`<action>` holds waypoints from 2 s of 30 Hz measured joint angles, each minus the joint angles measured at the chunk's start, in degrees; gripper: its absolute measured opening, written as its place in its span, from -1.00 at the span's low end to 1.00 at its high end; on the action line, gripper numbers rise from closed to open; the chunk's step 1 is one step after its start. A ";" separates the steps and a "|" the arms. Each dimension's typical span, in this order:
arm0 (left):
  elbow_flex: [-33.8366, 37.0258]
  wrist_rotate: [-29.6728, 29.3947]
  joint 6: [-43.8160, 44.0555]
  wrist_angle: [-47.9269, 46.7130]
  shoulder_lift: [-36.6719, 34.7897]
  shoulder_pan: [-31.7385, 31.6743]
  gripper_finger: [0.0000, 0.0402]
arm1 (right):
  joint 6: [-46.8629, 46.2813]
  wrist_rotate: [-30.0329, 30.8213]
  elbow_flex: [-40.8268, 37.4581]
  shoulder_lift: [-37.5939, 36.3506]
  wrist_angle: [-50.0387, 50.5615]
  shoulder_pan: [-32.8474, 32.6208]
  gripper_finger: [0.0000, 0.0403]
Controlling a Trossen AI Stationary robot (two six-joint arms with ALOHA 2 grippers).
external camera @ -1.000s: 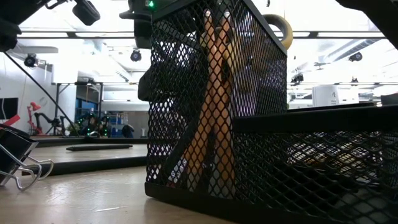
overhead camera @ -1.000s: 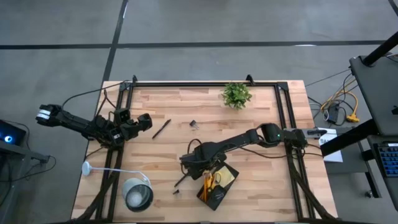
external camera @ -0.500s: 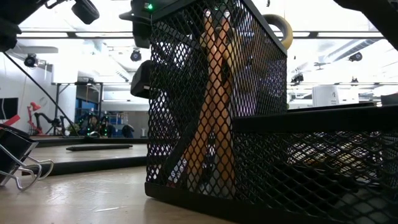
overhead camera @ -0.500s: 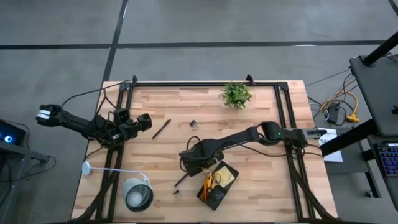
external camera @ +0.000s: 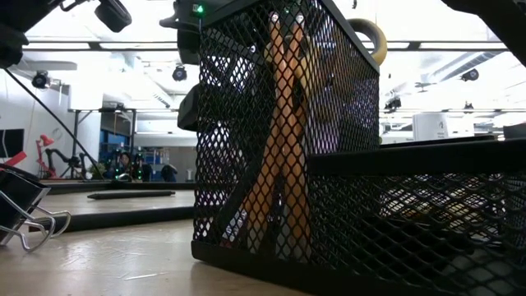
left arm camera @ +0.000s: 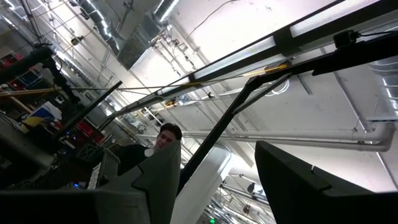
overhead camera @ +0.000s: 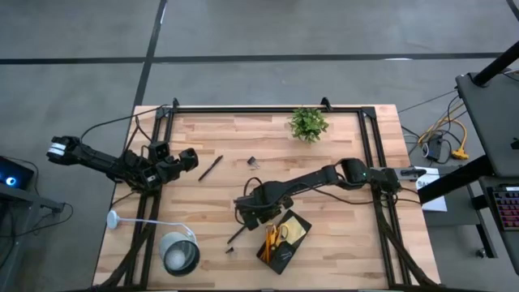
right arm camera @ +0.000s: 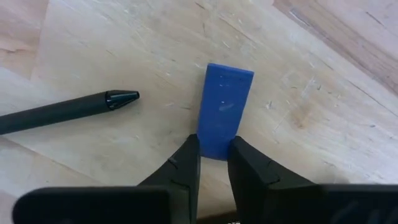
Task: Pick and place office supplies into organizer
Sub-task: Put the eraser into the desk organizer
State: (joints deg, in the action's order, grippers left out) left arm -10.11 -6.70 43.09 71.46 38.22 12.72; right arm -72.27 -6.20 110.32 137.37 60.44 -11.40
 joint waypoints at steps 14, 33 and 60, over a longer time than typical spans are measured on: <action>0.00 0.02 0.00 -0.02 0.35 -0.01 -0.05 | 0.48 6.08 5.26 0.63 3.09 0.31 -0.71; 0.00 0.04 0.00 0.00 0.37 0.01 -0.05 | 0.11 3.00 19.04 0.23 11.60 1.27 -0.71; 0.00 0.04 -0.01 -0.52 0.39 0.00 -0.05 | -8.52 3.43 24.68 -18.11 21.47 -4.85 -0.71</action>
State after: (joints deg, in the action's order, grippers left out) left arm -10.11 -6.66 43.08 70.94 38.61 12.72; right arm -80.79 -2.77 135.00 119.25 81.90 -16.25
